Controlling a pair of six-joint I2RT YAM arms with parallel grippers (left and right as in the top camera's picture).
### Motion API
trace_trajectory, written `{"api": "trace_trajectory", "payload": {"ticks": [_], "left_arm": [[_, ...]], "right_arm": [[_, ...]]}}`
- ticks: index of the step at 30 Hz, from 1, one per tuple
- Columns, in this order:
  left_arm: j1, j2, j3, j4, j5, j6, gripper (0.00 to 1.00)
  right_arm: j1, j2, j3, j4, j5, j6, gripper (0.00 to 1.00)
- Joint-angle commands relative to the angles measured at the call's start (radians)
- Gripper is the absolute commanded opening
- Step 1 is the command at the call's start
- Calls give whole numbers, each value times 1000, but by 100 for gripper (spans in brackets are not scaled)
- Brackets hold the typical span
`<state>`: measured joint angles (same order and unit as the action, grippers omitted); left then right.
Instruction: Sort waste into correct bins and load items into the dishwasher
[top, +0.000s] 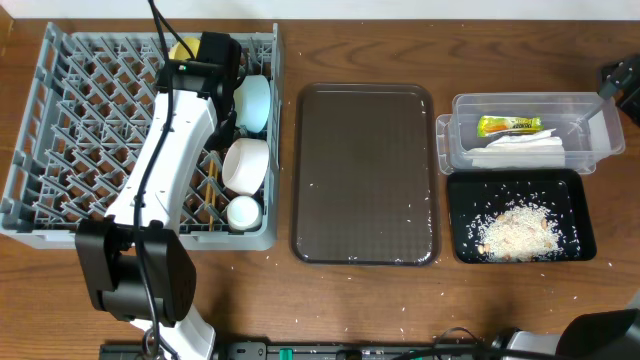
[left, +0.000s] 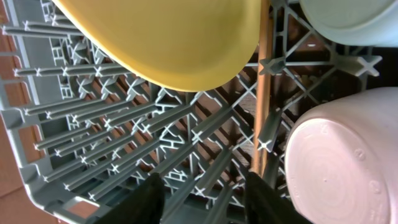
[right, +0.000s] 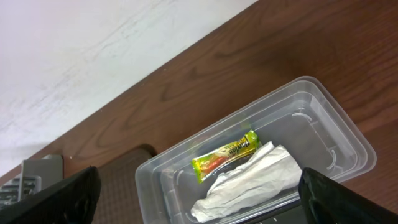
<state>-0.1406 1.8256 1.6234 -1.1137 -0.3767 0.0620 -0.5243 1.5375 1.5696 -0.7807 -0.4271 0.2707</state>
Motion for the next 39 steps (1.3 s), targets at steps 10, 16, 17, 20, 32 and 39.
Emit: {"api": "trace_trajectory", "payload": {"ticks": [10,16,17,20,32,39], "left_arm": [[-9,-181,65,-140,154,-91,62],[-76,-488,31,-169,167,-198,77],[-88,-524,15,-168,167,-208,77],[-135,-671,-85,-145,168,-267,78],[-234,-1002,-584,256,447,-331,88],[-234,-960,-584,214,444,-333,88]], "right_arm": [[-6,-19,21,2,-6,6,99],[-6,-19,21,2,-6,6,99],[-6,-19,21,2,-6,6,99],[-6,-19,21,2,-6,6,99],[-6,-19,21,2,-6,6,99],[-6,-19,21,2,-6,6,99]]}}
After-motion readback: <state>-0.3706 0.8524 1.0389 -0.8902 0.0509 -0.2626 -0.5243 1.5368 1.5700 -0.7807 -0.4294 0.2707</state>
